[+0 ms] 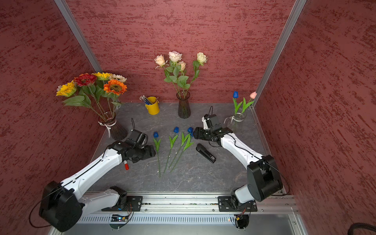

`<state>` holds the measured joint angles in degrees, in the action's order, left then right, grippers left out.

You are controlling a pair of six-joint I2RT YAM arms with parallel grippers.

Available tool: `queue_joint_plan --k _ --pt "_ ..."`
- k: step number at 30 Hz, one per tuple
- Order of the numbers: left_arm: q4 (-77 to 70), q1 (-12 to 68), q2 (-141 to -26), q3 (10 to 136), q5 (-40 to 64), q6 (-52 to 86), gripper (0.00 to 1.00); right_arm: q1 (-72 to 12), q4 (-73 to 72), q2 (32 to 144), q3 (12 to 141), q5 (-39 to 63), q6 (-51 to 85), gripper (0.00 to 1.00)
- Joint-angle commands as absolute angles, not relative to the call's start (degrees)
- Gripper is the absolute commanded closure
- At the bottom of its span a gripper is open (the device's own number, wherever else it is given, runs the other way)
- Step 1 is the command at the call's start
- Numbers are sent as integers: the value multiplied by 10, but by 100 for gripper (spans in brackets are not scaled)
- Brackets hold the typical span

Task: Arrange the flowers in different vases according to their variety
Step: Pick up the flower at the center of the board.

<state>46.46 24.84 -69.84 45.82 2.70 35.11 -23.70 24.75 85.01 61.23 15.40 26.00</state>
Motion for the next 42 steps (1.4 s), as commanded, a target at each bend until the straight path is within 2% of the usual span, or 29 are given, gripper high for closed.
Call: queue_joint_plan --k 1,14,24,27,36,42 --pt "419 264 -732 446 37 382 16 -240 241 848 613 151 261 26" --pt "335 278 -881 451 38 385 42 -240 246 844 614 147 260 26" --pt "346 307 -936 475 16 377 79 -241 254 842 617 144 255 26" --pt "351 309 -928 482 15 374 87 -241 258 841 620 143 253 26" --pt "407 304 -888 545 2 330 100 -244 253 838 618 149 259 26" --pt "361 305 -797 559 52 276 100 -256 193 838 594 205 294 26"
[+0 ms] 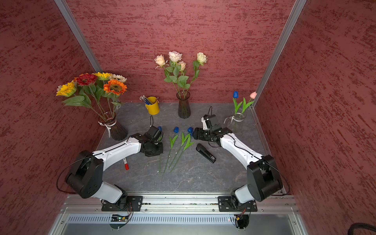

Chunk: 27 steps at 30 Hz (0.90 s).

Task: Arrange the flowers in different vases according to their variety
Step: Pick up the flower at the center of the board.

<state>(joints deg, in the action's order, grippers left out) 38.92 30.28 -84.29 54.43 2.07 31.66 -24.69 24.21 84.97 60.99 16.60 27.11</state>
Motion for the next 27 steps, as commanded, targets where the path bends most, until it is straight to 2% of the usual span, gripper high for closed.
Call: queue_joint_plan --k 1,6,11,14,19,27 --pt "344 303 -784 556 70 270 100 -257 169 838 584 222 306 27" --pt "237 302 -731 534 166 244 100 -271 56 822 550 294 352 28" --pt "215 311 -740 566 156 232 100 -275 106 800 564 244 344 28" --pt "209 315 -761 605 162 217 100 -275 106 782 566 270 333 28" --pt "167 317 -797 639 220 212 100 -276 12 769 542 352 371 34" --pt "152 335 -825 661 248 222 100 -279 -92 782 519 390 415 45"
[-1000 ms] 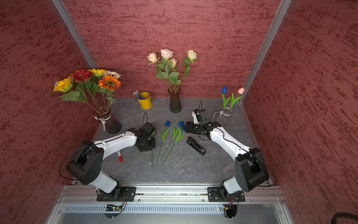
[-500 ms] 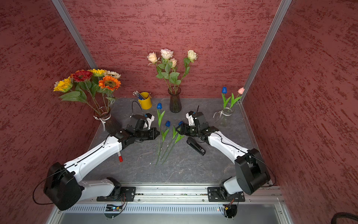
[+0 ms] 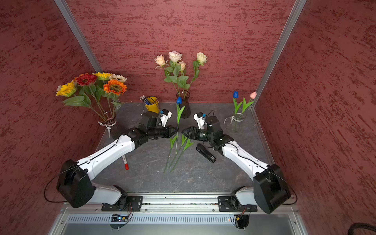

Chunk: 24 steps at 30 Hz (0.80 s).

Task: Arrange the flowers in different vases according to their variety
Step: Pick up the flower at the center of the board.

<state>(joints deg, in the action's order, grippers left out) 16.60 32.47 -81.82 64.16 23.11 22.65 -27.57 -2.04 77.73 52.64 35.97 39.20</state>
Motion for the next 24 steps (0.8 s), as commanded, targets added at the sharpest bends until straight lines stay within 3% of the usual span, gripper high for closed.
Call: queue_joint_plan --k 1,12,24 --pt "157 338 -827 662 244 221 100 -279 -104 785 519 395 419 47" --pt "158 355 -827 663 232 223 100 -282 -121 819 540 398 424 52" --pt "151 368 -826 660 229 227 100 -281 -158 846 549 401 441 66"
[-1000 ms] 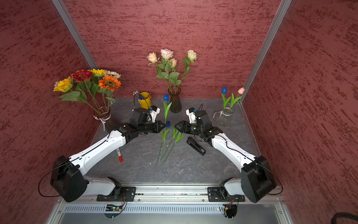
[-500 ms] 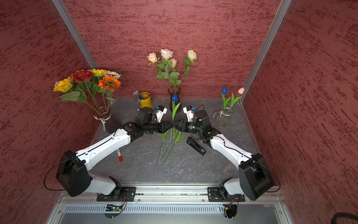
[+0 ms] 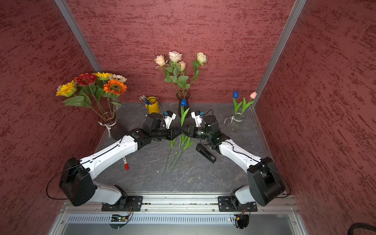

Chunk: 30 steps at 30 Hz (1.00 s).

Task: Arrange the flowers in different vases according to their variety
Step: Pick up the flower at the center of the board, then insert the flower into the vase.

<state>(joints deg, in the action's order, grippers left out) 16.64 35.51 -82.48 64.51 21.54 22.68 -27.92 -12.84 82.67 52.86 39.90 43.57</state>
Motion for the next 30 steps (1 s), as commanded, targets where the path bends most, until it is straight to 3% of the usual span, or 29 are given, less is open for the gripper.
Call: queue_joint_plan --k 1,8,11,12,14,15,19,26,30 --pt "150 368 -825 660 229 228 100 -282 -160 846 549 400 441 68" --pt "143 370 -819 660 230 228 100 -282 -165 852 550 397 444 79" --pt "144 370 -820 660 229 229 100 -282 -167 854 550 397 446 88" --pt "145 370 -820 659 226 230 88 -282 -167 854 550 397 447 92" --pt "156 370 -820 660 203 234 42 -282 -162 848 553 394 445 98" --pt "169 369 -820 662 190 231 36 -282 -151 843 555 389 439 100" --pt "202 358 -805 654 152 222 27 -279 -24 805 584 332 360 100" --pt "248 296 -729 584 126 232 19 -214 301 712 653 115 164 100" --pt "249 257 -703 529 141 234 18 -146 354 668 677 11 101 100"
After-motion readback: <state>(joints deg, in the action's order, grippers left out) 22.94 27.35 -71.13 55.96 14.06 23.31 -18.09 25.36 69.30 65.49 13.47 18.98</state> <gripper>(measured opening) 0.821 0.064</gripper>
